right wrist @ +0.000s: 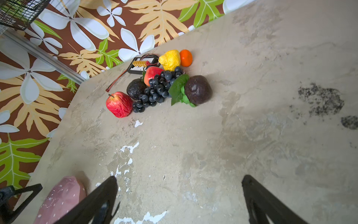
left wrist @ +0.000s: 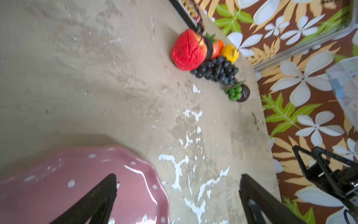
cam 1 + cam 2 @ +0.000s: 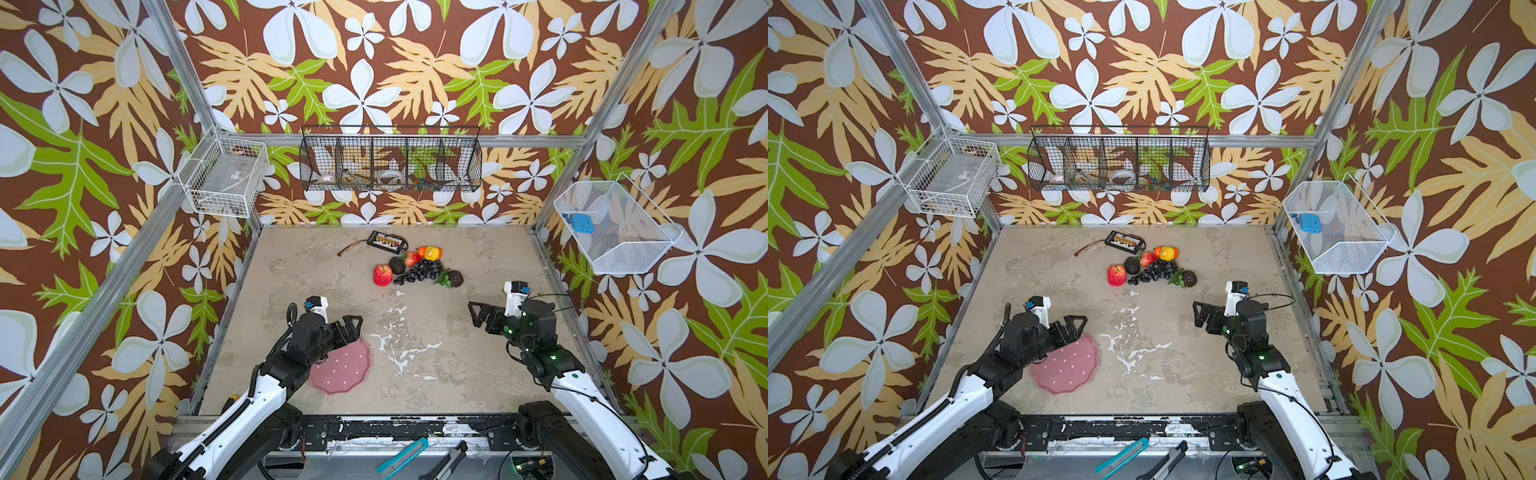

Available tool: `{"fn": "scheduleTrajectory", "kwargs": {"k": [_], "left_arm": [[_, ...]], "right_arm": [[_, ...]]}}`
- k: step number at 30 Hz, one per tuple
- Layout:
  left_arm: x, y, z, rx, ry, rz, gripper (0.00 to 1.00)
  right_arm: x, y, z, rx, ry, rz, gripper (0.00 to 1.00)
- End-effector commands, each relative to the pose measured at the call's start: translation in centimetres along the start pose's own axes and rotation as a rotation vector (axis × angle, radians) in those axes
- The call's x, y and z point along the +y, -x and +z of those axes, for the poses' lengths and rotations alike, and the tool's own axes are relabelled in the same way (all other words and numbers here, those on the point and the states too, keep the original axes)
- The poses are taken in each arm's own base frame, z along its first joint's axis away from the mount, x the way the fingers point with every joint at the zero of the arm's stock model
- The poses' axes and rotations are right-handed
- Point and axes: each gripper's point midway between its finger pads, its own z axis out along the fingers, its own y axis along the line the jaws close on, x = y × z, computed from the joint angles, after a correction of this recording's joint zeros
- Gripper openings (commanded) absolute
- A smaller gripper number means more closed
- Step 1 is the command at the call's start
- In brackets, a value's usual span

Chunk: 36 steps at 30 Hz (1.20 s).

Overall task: Arrange fruit in a fruit bowl
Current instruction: Move the fruit bowl to the center of the table.

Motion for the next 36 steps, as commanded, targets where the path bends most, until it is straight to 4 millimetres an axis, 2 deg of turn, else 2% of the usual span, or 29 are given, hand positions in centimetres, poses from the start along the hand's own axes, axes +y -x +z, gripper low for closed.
{"fn": "scheduleTrajectory", "kwargs": {"k": [1, 5, 7, 13, 16, 21, 27, 36], "left_arm": [[1.7, -3.1, -0.3, 0.108, 0.092, -0.010, 1.00], [1.8, -4.9, 0.8, 0.187, 0.102, -0.004, 1.00], [1.1, -5.7, 1.4, 0.228, 0.072, -0.010, 0.99], [-1.0, -6.7, 2.4, 0.275, 0.008, 0.013, 0.99], [-1.3, -7.4, 3.1, 0.307, 0.010, 0.016, 0.99], [-1.2, -7.9, 3.9, 0.328, 0.038, 0.025, 0.99], [-2.4, -9.1, 5.0, 0.365, 0.017, 0.046, 0.99], [-4.6, -12.0, 7.1, 0.436, -0.025, 0.067, 1.00]], "right_arm": [[0.4, -1.3, 0.2, 0.035, 0.042, 0.050, 0.99], [0.4, -2.0, 0.6, 0.049, 0.053, 0.076, 1.00], [0.3, -2.3, 0.9, 0.060, 0.054, 0.081, 1.00], [0.8, -3.3, 1.7, 0.101, 0.079, 0.085, 1.00], [1.1, -3.6, 1.8, 0.103, 0.087, 0.085, 0.99], [0.7, -2.4, 1.5, 0.090, 0.034, 0.070, 1.00], [1.2, -1.2, 1.2, 0.071, 0.034, 0.054, 1.00], [0.4, -1.4, 0.7, 0.076, -0.016, 0.052, 1.00]]}}
